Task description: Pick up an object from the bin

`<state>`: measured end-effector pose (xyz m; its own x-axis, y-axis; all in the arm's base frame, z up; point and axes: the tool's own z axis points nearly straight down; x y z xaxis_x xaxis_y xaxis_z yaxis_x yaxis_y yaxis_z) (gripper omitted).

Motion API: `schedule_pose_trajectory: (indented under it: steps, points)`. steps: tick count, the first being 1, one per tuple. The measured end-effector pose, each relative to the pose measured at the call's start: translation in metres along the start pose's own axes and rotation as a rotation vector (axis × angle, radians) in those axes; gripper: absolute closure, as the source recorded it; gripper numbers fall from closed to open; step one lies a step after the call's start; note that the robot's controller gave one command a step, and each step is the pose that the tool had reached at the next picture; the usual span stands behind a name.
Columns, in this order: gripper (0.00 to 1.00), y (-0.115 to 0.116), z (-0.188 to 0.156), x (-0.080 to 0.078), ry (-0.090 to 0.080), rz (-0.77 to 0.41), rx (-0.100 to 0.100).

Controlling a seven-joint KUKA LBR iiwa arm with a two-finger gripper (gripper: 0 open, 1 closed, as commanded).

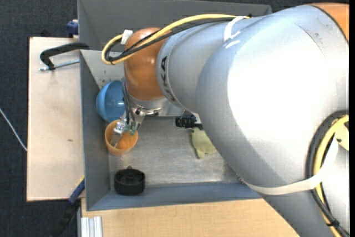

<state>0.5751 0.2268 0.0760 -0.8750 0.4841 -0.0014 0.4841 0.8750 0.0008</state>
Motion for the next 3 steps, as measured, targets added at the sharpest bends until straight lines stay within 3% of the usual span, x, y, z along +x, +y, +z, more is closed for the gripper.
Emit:
schedule_pose_trajectory:
  steps: [1,2,3]
  points:
    - [1.00,0.001,-0.003,0.000,0.001,-0.001,0.000]
    - [1.00,0.006,-0.004,0.002,-0.020,-0.401,-0.011]
    - [1.00,0.001,-0.159,0.004,-0.011,-0.477,-0.009]
